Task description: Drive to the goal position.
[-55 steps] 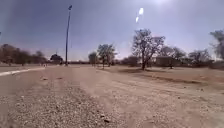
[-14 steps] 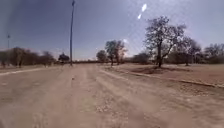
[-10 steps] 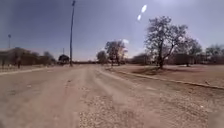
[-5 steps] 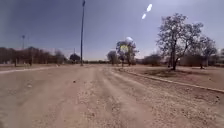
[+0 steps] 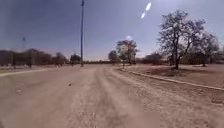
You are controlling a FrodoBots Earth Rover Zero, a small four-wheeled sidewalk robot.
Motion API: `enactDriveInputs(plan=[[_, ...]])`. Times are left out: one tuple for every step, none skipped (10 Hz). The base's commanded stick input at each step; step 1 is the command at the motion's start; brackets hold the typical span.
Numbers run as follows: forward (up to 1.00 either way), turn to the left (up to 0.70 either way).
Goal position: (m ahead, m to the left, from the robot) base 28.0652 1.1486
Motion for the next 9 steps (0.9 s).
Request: enactDriveInputs(plan=[[0.85, 0.00], [0.85, 0.00], [0.85, 0.00], [0.85, 0.13], [0.85, 0.28], [0.85, 0.34], [0.85, 0.34], [0.85, 0.00], [0.85, 0.00]])
